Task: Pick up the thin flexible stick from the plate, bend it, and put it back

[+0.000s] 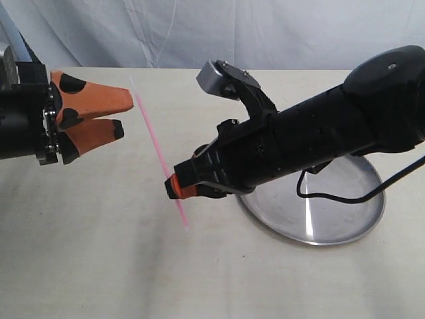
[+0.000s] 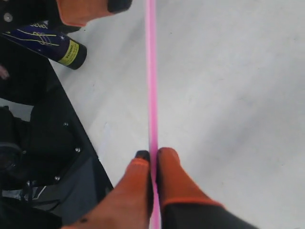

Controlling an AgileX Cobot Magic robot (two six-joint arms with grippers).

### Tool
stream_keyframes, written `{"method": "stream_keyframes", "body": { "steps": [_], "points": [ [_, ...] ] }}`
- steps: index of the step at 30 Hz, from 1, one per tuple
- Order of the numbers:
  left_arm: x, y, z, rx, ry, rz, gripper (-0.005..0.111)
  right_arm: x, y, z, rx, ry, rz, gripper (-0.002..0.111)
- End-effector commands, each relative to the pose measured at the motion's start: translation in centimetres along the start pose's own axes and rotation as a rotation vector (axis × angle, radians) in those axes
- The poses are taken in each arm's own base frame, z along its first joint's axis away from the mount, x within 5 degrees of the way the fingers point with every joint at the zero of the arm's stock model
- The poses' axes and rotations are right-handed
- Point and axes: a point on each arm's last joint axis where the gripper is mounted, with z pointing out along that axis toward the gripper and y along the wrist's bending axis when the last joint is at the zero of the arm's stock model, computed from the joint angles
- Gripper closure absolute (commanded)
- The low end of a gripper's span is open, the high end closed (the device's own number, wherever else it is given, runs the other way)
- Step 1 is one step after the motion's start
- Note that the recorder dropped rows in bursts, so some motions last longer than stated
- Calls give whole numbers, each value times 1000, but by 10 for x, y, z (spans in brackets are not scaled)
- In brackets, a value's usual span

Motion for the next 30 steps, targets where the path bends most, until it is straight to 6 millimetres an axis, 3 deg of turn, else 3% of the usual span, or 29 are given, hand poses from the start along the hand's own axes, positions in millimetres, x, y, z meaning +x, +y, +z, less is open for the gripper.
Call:
{"method": "stream_keyframes", "body": {
  "steps": [1,6,15,18,24,30],
  "points": [
    [-2,2,1,-31,-12,2,43,-2,6,1,-53,-21,0,109],
    [-5,3,1,-36,-41,-8,44,2,20,8,-106,-9,-23,109],
    [-5,2,1,-31,-50,-7,56,2,31,11,-179,-16,-12,109],
    [-5,2,1,-31,-50,-3,66,2,35,11,-221,-23,-11,109],
    [-1,-1,1,7,-2,167,106,2,41,9,-283,-17,10,109],
    [3,0,1,5,46,265,107,2,47,7,-356,-16,43,109]
  ]
}}
